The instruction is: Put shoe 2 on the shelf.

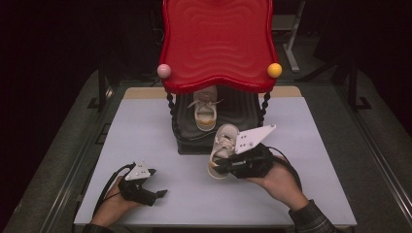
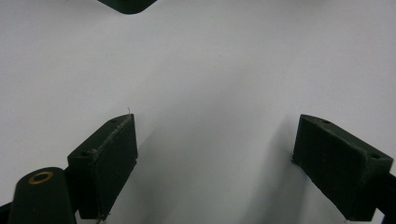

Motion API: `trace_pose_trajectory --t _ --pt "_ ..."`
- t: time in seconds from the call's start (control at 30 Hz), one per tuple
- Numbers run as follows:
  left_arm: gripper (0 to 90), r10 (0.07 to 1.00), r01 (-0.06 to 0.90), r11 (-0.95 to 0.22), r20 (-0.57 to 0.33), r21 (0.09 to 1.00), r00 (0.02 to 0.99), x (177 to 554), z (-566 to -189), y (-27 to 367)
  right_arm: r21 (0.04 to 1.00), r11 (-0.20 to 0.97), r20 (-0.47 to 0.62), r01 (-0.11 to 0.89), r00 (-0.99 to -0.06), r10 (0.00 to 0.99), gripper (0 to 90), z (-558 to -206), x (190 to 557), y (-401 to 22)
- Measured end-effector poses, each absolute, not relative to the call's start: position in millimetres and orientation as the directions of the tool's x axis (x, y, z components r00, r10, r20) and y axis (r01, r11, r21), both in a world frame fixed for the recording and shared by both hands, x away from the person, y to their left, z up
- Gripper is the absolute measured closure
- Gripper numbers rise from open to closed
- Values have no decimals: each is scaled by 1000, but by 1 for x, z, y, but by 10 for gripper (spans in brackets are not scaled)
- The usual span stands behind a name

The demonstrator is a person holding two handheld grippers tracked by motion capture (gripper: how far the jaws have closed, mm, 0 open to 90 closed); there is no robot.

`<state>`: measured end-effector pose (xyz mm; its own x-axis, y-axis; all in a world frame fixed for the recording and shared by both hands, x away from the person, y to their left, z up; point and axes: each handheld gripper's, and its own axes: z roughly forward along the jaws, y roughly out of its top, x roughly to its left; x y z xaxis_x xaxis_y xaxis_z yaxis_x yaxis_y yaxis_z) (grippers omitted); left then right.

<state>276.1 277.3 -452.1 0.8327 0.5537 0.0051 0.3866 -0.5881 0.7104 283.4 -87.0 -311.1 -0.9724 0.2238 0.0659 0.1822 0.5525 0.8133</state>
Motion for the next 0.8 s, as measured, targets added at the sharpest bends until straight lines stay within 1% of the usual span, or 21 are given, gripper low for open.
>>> trace_pose_trajectory --t 0.27,0.53,0.8 --pt "129 554 387 -587 5 711 832 276 -452 277 810 561 32 169 -969 245 802 -301 312 -95" --pt "129 554 387 -589 6 710 833 276 -452 277 798 581 0 160 -964 266 800 -298 339 -97" --pt "130 554 386 -589 6 710 833 276 -452 278 791 591 -29 157 -956 292 799 -298 357 -99"
